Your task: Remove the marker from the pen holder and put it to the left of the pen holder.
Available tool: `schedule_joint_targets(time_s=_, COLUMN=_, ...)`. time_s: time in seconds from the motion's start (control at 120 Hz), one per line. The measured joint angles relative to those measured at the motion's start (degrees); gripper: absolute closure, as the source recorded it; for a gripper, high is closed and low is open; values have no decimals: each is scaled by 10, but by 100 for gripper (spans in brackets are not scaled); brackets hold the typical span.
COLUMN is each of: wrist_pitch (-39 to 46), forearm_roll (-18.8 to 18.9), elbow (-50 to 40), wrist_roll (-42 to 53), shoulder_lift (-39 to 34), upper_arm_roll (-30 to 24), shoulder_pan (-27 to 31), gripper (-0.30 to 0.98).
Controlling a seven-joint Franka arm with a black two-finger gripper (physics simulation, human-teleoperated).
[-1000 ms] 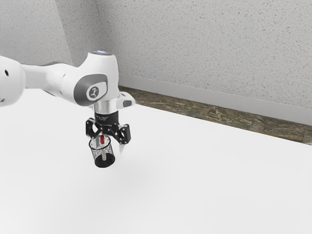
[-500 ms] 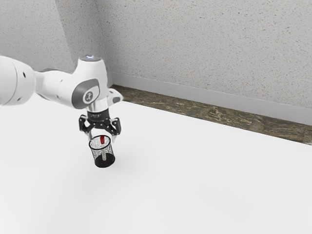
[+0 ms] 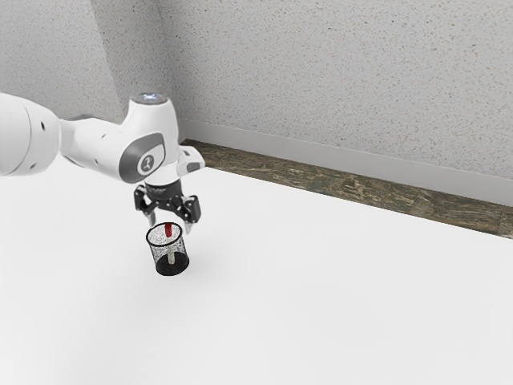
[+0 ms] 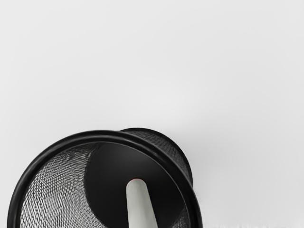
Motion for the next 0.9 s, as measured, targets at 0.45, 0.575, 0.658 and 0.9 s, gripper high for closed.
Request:
schedule_joint_targets(time_s=0.45, wrist_pitch=32, forearm_roll=-37, elbow=-23, wrist_roll=109, shoulder_lift=-8, upper_arm_roll=5, shoulder_pan=4, gripper=2)
schedule_joint_targets(time_s=0.575, wrist_pitch=34, forearm_roll=-40, elbow=-31, wrist_roll=125, shoulder_lift=-15, upper_arm_roll=6, shoulder_pan=5, gripper=2)
schedule_joint_targets(time_s=0.658, wrist_pitch=34, forearm_roll=-42, elbow=-42, wrist_roll=132, shoulder_lift=-23, upper_arm_roll=6, shoulder_pan=4, gripper=2)
schedule_joint_targets(time_s=0.9, wrist_pitch=35, forearm_roll=-43, elbow=-55, wrist_roll=146, shoulder_lift=-37, upper_arm_roll=5, shoulder_pan=0, gripper=2)
